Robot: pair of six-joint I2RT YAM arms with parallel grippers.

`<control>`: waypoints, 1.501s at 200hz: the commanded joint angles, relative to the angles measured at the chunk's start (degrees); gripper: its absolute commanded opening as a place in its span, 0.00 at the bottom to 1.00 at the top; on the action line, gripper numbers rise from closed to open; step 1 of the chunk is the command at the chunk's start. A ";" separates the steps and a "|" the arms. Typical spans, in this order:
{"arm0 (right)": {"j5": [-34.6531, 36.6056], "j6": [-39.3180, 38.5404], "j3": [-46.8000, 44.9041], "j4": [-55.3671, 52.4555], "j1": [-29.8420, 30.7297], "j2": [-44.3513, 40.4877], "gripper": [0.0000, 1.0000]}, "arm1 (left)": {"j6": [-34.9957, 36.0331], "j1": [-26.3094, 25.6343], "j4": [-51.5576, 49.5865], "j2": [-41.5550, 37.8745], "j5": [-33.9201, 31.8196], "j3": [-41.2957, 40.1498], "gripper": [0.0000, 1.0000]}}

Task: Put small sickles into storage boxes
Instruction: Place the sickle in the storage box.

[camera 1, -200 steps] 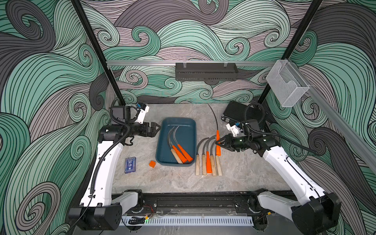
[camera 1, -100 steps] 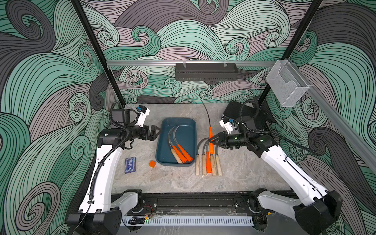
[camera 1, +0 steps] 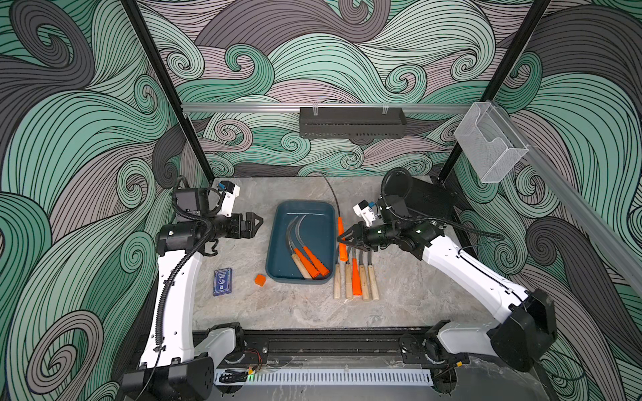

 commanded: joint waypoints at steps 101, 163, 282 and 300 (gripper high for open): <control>3.33 0.06 6.48 5.84 5.22 11.11 0.00 | -1.09 0.49 -0.46 0.97 -0.89 6.58 0.98; 4.31 -0.91 6.18 5.49 6.40 13.65 0.00 | -1.14 0.49 0.33 1.42 0.24 5.91 0.99; 10.81 -3.89 7.26 0.79 8.93 17.57 0.00 | -0.48 0.49 0.33 -0.06 -0.21 4.83 0.99; 11.89 -4.39 7.99 -0.16 9.45 18.56 0.00 | -0.56 0.49 0.34 -0.03 -0.36 5.45 0.99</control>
